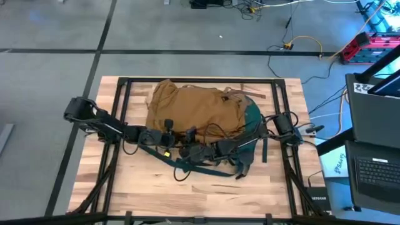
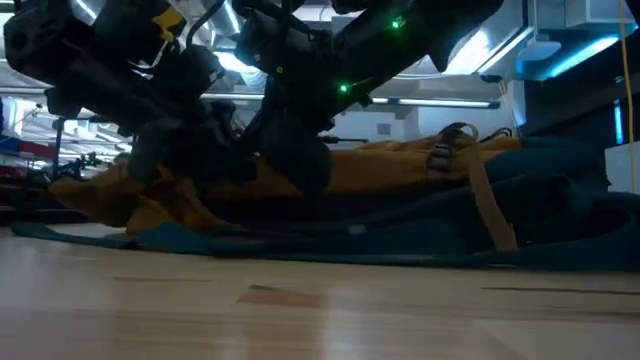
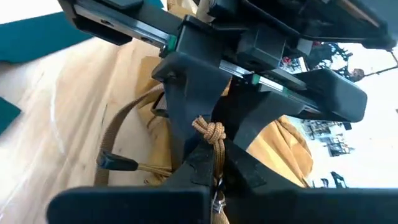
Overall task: Unpack backpack
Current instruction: Open the brown backpack
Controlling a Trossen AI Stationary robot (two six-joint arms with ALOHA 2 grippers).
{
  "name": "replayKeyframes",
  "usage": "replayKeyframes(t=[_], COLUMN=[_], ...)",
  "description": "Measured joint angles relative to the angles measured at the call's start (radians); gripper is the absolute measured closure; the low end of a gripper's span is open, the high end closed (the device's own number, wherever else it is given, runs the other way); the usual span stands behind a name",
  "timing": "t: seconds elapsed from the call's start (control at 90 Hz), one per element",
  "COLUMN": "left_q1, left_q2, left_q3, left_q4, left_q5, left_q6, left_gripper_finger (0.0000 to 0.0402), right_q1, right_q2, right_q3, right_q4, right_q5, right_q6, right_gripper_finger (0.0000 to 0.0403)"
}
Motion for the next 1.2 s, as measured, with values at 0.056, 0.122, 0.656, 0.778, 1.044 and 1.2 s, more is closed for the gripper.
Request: replayKeyframes(t=[0.056,0.122,0.656,0.778,1.044,1.2], left_q1=[0.0,0.0,-0.05,-0.061,-0.099,-0.101], left_q2=[0.0,0.0,-0.002,-0.002,-0.01,-0.011], left_q3=[0.0,0.001,0.003,-0.004,0.0,0.003], left_q4=[-0.014,-0.031,-0.036,-0.075,-0.121,-0.158], left_q5=[0.0,-0.007,-0.07,-0.078,-0.079,-0.087], left_q6=[-0.004,-0.012,-0.013,-0.009,-0.096,-0.131], left_gripper_finger=[0.0372,0.0372,0.0375,0.0377,0.0377,0.0377], right_q1=[0.001,0.002,0.02,0.021,0.022,0.036], right_q2=[-0.006,-0.02,-0.111,-0.113,-0.143,-0.145], right_q3=[0.0,0.001,0.009,0.002,0.001,0.001], right_q4=[-0.026,-0.054,-0.413,-0.49,-0.485,-0.485], right_q5=[0.023,0.045,0.073,0.121,0.141,0.16], right_q6=[0.001,0.009,0.363,0.407,0.399,0.396], right_gripper_finger=[0.0403,0.0403,0.0403,0.0403,0.0403,0.0403])
